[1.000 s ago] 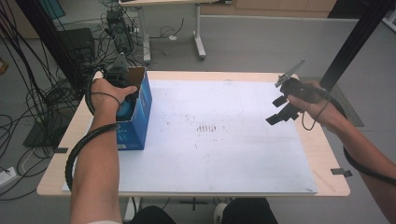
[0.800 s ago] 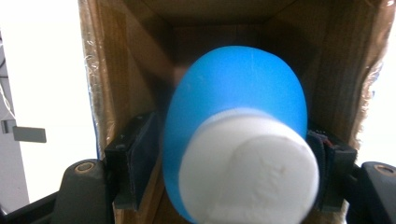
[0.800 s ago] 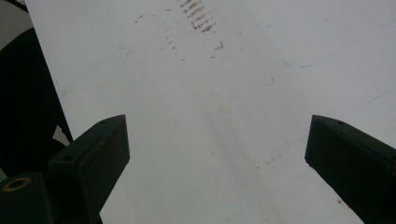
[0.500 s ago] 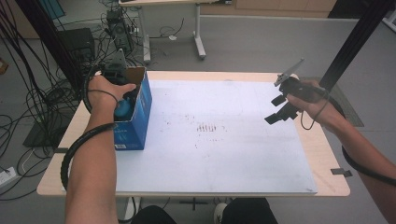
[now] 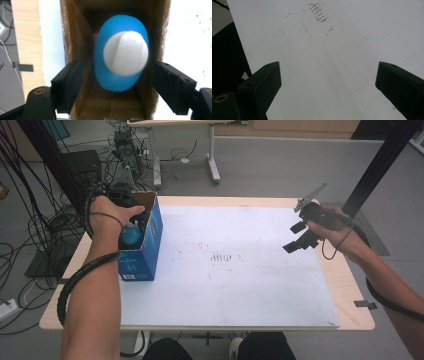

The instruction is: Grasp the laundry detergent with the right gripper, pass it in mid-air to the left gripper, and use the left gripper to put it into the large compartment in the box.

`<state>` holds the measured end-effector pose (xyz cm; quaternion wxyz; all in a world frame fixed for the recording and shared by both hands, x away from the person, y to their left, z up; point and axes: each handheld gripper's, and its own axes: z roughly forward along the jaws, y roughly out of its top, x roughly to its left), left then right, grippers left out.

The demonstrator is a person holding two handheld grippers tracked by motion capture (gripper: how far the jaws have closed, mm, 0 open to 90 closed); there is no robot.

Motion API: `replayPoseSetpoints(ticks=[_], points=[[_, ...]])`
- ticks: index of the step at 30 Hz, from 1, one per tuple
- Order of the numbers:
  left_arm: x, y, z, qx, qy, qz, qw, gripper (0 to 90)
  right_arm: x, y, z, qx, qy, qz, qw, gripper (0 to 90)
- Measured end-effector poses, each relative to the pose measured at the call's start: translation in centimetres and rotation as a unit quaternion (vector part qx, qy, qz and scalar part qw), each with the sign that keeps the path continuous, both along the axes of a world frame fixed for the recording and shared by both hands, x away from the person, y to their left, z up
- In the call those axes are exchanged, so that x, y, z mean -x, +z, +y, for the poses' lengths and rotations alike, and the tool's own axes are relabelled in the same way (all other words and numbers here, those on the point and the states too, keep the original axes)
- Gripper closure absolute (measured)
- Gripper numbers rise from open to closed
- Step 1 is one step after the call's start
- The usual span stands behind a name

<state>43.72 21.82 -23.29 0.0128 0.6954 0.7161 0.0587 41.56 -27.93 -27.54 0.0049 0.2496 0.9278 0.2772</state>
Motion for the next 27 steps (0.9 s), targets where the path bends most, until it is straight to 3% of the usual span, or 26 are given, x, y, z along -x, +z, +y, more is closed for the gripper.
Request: replayPoseSetpoints(ticks=[8,12,16,27], points=[[1.0,2.0,-1.2,0.007,-0.016,-0.020,0.9996,20.7,0.3,0.3,0.3,0.001,-0.005,-0.005,1.0000,6.4],[1.0,2.8,-2.4,0.017,-0.038,-0.032,0.9986,18.9,0.3,0.4,0.4,0.006,-0.006,-0.004,1.0000,6.4],[0.6,3.5,-4.1,0.020,-0.055,-0.039,0.9975,14.9,0.1,0.6,0.4,0.007,-0.006,-0.005,0.9999,6.4],[-1.3,4.2,-9.7,0.030,-0.105,-0.053,0.9926,14.2,-1.1,0.7,1.2,0.026,0.012,-0.007,0.9996,6.4]])
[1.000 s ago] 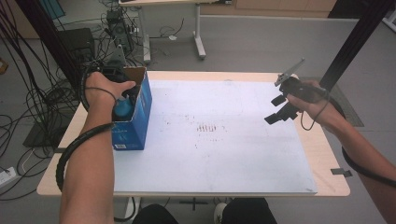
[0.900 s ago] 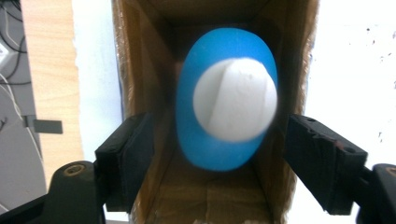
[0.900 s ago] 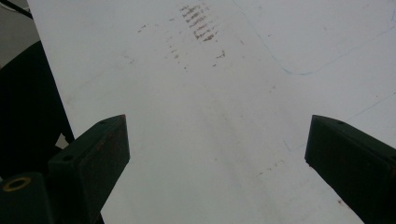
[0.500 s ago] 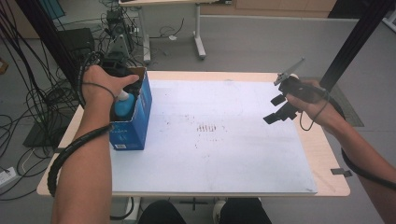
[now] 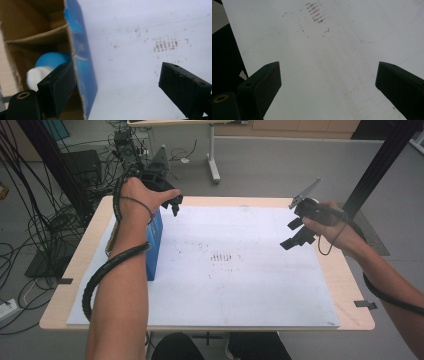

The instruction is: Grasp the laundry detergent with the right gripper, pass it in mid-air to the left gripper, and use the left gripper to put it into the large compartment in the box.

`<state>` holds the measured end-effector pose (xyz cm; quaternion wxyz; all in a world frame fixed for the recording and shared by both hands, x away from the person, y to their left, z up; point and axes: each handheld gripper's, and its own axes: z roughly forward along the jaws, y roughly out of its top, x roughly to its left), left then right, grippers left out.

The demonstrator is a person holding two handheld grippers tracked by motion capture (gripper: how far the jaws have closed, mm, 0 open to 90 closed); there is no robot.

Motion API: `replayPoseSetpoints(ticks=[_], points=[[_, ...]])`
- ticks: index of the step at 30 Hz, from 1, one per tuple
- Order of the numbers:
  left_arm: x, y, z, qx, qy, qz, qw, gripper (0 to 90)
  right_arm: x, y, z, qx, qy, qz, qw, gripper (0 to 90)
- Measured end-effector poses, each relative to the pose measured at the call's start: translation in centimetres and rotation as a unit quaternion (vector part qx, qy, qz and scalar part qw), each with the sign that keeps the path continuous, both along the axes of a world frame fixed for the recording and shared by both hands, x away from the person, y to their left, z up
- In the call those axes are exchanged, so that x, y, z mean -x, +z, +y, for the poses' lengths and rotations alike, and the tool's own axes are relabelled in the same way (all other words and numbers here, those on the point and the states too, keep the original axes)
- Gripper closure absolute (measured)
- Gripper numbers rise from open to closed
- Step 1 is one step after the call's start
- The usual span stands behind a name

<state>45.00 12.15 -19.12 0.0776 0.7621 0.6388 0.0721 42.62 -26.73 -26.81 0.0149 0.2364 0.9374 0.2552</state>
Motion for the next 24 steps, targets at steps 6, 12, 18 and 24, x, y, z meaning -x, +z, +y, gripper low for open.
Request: replayPoseSetpoints(ticks=[6,12,18,24], points=[[-0.8,0.2,-2.3,0.000,-0.021,-0.004,0.9998,14.3,-0.4,0.1,0.2,0.002,0.000,0.000,1.0000,6.4],[-1.3,0.4,-3.7,0.006,-0.036,-0.013,0.9993,14.3,-0.6,-0.1,0.2,0.011,0.000,0.003,0.9999,6.4],[-1.5,0.3,-4.7,0.011,-0.044,-0.015,0.9989,14.4,-0.6,0.1,0.5,0.015,0.003,0.000,0.9999,6.4],[-1.7,0.1,-5.3,0.013,-0.052,-0.014,0.9985,14.4,-0.6,0.1,0.7,0.018,0.004,0.001,0.9998,6.4]])
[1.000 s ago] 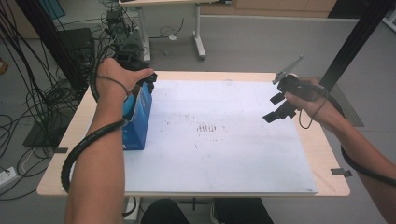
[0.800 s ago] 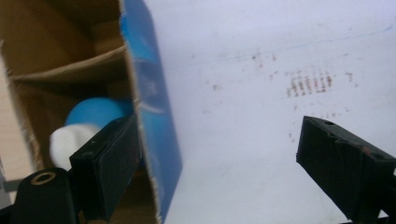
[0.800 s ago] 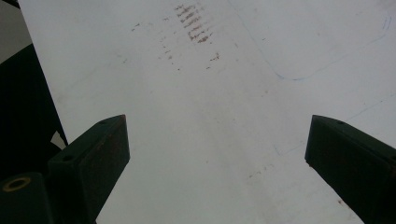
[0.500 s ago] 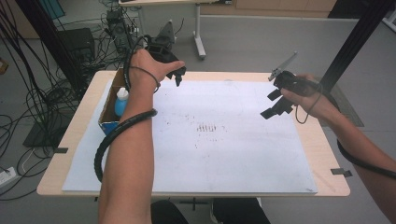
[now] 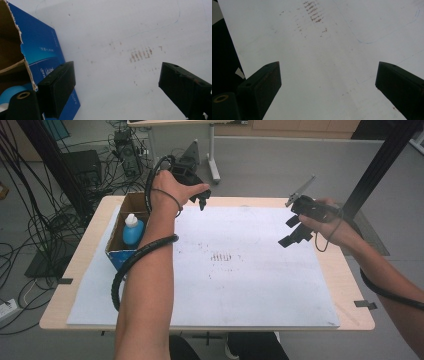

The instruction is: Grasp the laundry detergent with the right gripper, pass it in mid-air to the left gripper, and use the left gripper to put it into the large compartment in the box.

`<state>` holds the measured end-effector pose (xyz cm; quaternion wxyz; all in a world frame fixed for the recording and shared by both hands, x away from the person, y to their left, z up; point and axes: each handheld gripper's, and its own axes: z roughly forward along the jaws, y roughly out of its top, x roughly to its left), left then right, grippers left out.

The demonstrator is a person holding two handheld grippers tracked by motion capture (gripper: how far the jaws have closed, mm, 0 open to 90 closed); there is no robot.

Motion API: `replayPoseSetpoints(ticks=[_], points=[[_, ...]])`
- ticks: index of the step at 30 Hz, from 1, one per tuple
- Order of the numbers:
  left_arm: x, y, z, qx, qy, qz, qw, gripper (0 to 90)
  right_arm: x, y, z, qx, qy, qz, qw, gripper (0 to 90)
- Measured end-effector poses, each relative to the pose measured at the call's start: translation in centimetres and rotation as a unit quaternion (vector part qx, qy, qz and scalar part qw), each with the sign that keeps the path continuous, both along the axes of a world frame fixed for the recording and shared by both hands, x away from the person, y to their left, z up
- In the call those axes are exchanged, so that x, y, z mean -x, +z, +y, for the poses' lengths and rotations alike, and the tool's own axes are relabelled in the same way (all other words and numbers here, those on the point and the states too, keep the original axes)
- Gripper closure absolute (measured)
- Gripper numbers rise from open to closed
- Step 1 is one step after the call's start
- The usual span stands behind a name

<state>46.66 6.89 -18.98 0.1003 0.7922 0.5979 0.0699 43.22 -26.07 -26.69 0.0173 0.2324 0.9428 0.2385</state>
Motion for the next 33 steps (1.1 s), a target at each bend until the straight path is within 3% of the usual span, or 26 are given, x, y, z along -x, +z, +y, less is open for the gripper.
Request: replayPoseSetpoints(ticks=[33], points=[[0.18,-0.57,-0.57,0.003,-0.006,0.006,1.0000,14.5,0.26,-0.28,-0.16,-0.001,0.000,0.003,1.0000,6.4]])
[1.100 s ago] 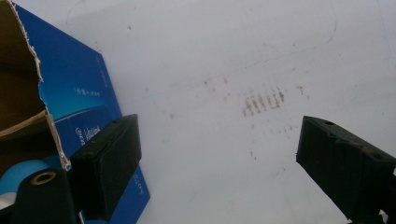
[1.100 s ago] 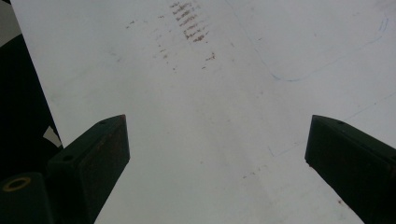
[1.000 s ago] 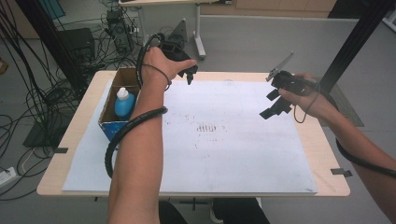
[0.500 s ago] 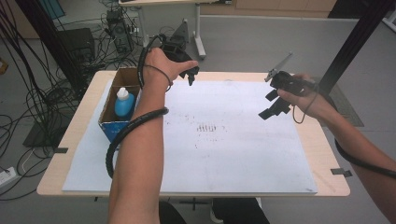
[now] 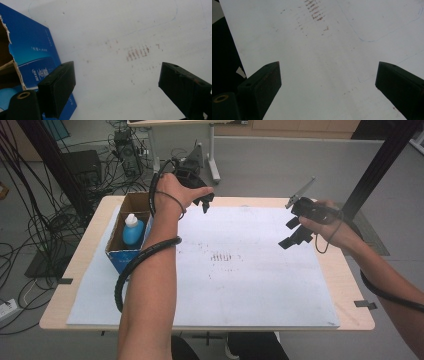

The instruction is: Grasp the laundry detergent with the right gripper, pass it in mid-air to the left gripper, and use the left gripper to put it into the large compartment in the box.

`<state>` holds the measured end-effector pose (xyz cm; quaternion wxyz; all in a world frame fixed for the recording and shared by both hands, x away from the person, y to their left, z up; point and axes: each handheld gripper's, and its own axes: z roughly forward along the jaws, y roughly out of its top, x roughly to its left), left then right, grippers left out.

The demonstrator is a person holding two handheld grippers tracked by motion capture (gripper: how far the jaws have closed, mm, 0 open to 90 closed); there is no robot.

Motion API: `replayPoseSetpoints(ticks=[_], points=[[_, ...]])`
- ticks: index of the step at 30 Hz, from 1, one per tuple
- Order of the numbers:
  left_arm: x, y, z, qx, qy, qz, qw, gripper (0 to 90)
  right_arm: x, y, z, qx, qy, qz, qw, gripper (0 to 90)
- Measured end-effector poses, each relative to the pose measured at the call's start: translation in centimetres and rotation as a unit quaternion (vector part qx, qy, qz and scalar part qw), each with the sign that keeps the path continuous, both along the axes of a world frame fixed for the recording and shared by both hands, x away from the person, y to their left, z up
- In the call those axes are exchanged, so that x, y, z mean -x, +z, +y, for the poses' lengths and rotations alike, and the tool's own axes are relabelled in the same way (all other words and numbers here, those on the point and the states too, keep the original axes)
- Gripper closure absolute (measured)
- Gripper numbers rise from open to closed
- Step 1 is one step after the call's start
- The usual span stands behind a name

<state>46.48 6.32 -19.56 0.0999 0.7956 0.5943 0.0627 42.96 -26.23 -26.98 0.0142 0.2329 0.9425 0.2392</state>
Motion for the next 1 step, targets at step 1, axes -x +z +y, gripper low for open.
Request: replayPoseSetpoints(ticks=[1], points=[[0.04,0.07,0.01,0.001,0.001,-0.001,1.0000,14.5,0.02,0.01,-0.02,0.000,0.000,0.000,1.0000,6.4]])
